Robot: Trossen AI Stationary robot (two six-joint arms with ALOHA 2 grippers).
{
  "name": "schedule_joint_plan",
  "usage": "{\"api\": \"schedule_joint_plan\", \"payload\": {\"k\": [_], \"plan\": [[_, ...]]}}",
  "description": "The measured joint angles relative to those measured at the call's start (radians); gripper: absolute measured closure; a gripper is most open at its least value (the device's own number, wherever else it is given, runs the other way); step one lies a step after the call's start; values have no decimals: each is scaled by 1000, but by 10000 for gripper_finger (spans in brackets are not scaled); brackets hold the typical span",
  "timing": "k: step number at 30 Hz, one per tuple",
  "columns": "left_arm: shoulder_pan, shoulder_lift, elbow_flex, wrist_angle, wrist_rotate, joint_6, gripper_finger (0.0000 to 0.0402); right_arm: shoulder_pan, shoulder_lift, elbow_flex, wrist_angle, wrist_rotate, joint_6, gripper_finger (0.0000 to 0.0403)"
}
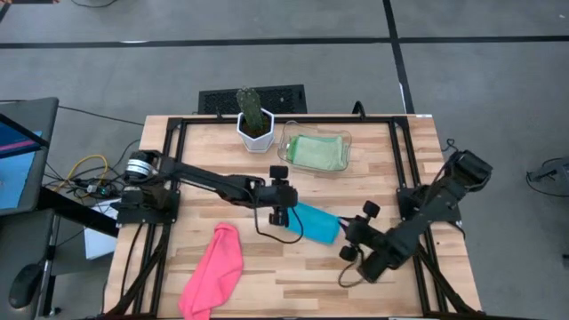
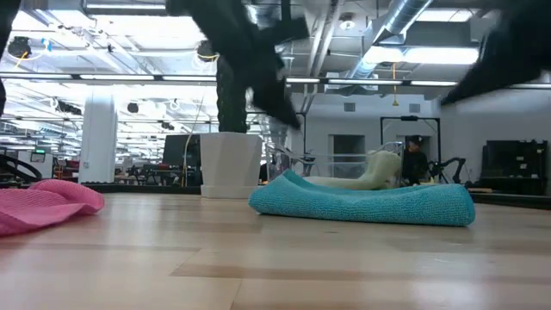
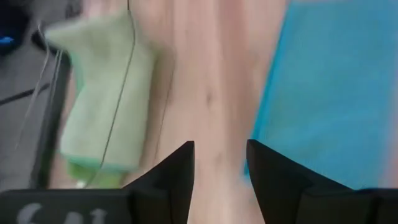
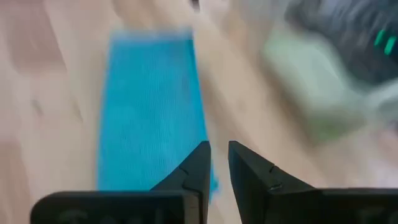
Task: Fold microfiber towels
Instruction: Fold the blue towel on the table
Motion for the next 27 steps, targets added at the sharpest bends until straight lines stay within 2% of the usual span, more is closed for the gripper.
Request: {"api": "schedule_joint_plan", "payload": {"k": [2, 4, 7, 9, 13, 17, 20, 24, 27], "plan": [[-3, -54, 1, 9, 84, -13, 267, 27, -8, -1, 9, 101, 16, 321], [-1, -98, -6, 45, 199, -22, 277, 32, -6, -31, 63, 150, 19, 321], [12, -147, -95, 244, 372, -31, 299, 16, 14, -130, 265, 162, 17, 322], [21, -151, -184, 394, 431, -33, 318, 0, 38, -200, 417, 164, -2, 322], [38, -136, -356, 611, 464, -65, 356, -33, 71, -299, 651, 164, -31, 322], [54, -101, -487, 853, 511, -79, 389, -65, 105, -364, 814, 148, -41, 322], [71, -42, -510, 889, 486, -115, 399, -77, 150, -387, 882, 103, -33, 322], [93, 62, -498, 891, 517, -146, 398, -79, 208, -389, 904, 75, -1, 322], [102, 118, -475, 874, 472, -181, 398, -79, 240, -388, 906, 56, 49, 322]]}}
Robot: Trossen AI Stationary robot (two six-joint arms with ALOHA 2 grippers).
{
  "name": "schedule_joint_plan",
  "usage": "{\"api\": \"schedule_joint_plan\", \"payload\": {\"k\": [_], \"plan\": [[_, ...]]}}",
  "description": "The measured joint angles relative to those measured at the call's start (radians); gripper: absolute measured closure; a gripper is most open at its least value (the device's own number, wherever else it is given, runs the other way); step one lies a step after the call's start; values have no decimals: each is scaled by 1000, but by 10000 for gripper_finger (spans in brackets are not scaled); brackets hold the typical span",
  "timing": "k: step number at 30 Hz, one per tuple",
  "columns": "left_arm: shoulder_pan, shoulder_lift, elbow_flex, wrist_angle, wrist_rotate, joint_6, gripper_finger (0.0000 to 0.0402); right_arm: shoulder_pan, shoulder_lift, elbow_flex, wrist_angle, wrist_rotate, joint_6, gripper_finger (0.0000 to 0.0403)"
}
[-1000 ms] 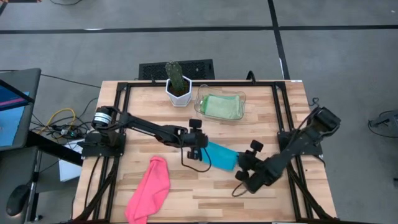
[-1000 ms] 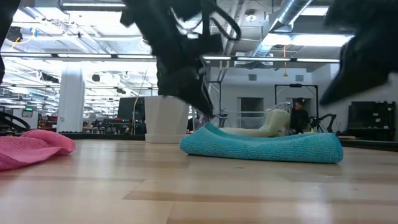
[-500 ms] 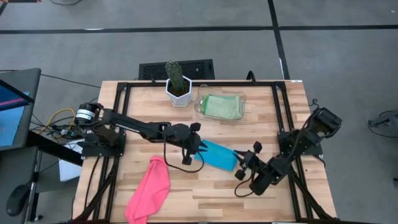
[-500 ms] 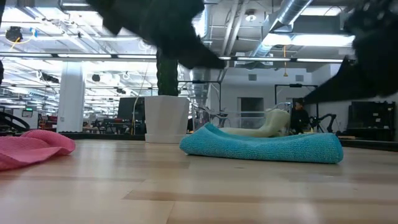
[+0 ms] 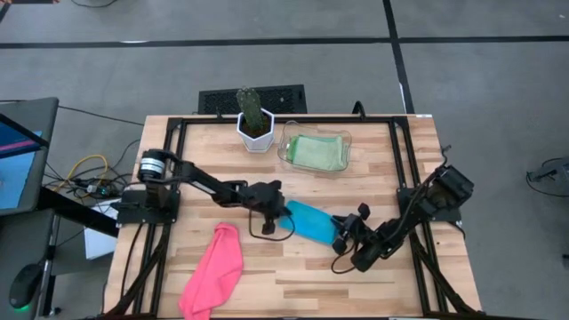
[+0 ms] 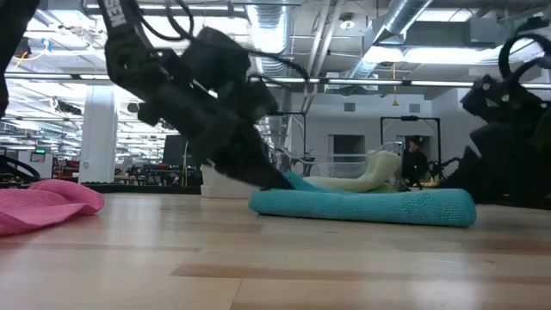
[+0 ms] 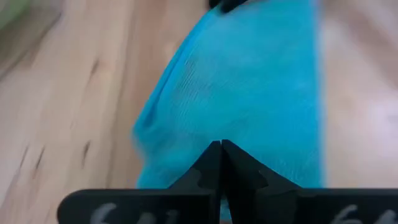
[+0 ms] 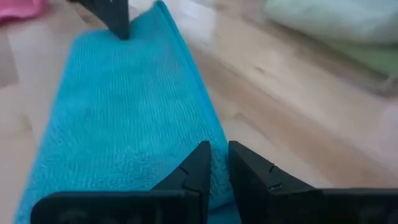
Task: Fold microfiber towels
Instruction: Fold the blue towel on the table
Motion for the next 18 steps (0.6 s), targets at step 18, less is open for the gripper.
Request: {"api": "schedule_joint_plan", "payload": {"k": [18], "plan": [[37, 45, 12, 34, -17, -105, 397, 48, -192, 0, 200, 220, -315, 361]]}}
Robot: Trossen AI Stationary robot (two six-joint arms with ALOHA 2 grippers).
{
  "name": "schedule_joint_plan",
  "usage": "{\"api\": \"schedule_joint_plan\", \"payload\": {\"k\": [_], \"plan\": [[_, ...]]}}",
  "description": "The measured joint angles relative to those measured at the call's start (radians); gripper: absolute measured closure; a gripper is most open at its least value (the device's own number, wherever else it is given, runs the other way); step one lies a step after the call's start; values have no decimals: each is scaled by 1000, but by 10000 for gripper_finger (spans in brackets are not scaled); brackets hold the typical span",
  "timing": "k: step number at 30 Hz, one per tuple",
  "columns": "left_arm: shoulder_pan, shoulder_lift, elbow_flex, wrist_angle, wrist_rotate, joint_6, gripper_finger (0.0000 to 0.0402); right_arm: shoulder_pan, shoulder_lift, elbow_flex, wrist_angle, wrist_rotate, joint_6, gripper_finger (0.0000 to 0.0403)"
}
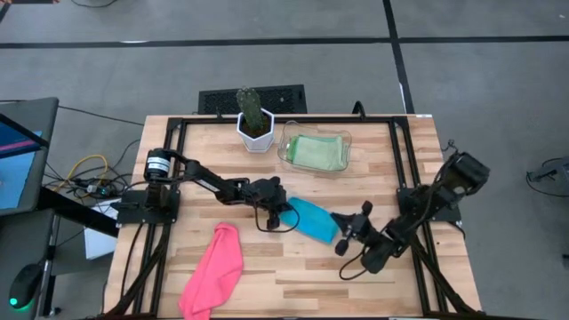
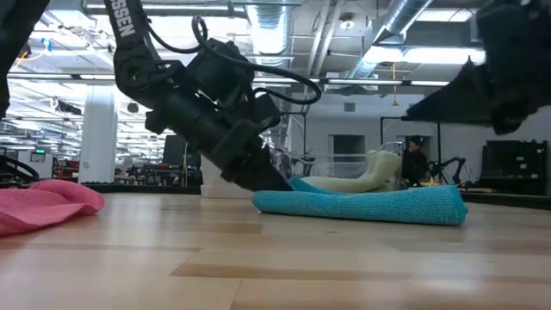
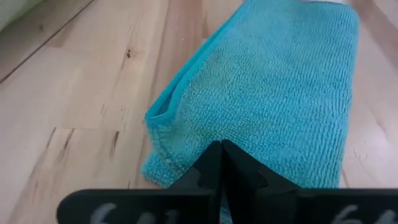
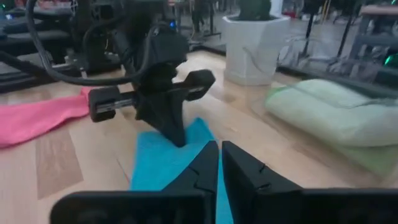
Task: Fold microfiber towels
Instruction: Fold the blue towel on the table
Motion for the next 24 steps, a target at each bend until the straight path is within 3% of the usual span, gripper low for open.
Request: {"api": "schedule_joint_plan", "payload": {"k": [4, 9, 12, 18, 24], "plan": [[0, 0, 0, 5, 0, -7, 397, -5, 146, 0, 193, -62, -58, 380], [0, 0, 0, 6, 0, -28, 397, -16, 363, 0, 363, -169, 30, 391], [0, -28, 0, -2, 2, -67, 397, -13, 441, 2, 386, -137, 102, 385], [-1, -168, 0, -6, 4, -48, 397, -4, 429, 2, 379, -145, 104, 386], [24, -115, 2, 59, -15, 3, 399, -24, 389, -1, 357, -190, 89, 385]]}}
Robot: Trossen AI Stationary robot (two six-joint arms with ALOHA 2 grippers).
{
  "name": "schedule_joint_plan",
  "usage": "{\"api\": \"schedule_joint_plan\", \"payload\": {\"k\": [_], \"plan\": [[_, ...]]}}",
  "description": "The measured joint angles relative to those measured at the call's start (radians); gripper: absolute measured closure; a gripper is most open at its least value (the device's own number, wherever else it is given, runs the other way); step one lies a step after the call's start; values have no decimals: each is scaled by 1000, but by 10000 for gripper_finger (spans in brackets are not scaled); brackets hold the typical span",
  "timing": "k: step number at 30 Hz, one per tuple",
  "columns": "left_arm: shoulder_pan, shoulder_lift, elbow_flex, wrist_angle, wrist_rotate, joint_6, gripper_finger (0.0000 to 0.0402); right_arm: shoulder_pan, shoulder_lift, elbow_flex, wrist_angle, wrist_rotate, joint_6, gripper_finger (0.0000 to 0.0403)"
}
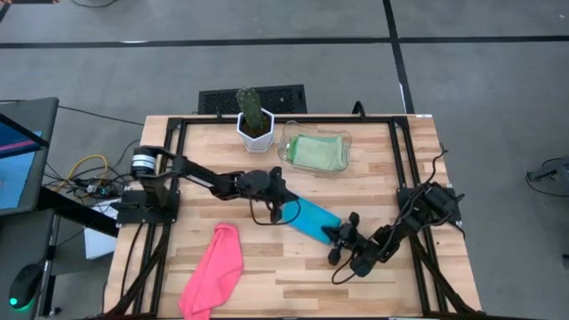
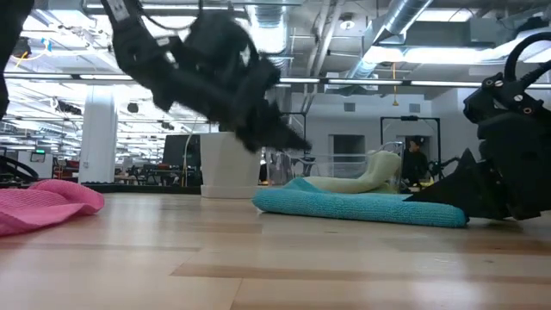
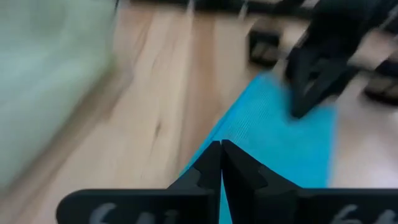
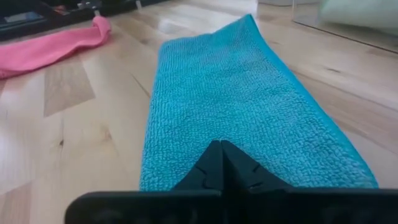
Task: Fold microfiber towels
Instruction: Fold the blue towel on the table
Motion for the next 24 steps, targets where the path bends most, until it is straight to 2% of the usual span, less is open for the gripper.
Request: {"api": "schedule_joint_plan", "payload": {"k": [4, 8, 12, 15, 20, 24], "plan": [[28, 100, -2, 29, -11, -11, 401, -9, 1, 2, -12, -3, 11, 374], [62, 183, -2, 74, -6, -60, 401, -7, 0, 2, -17, -7, 11, 380], [76, 207, 1, 94, 5, -93, 401, 7, -16, -1, -32, 3, 12, 385], [77, 207, 1, 89, 20, -94, 401, 24, -82, -2, -38, 42, -54, 374], [74, 206, 1, 91, 23, -94, 401, 29, -200, 0, -120, 190, -156, 361], [74, 206, 1, 90, 23, -93, 401, -21, -172, -23, -222, 146, 4, 378]]}}
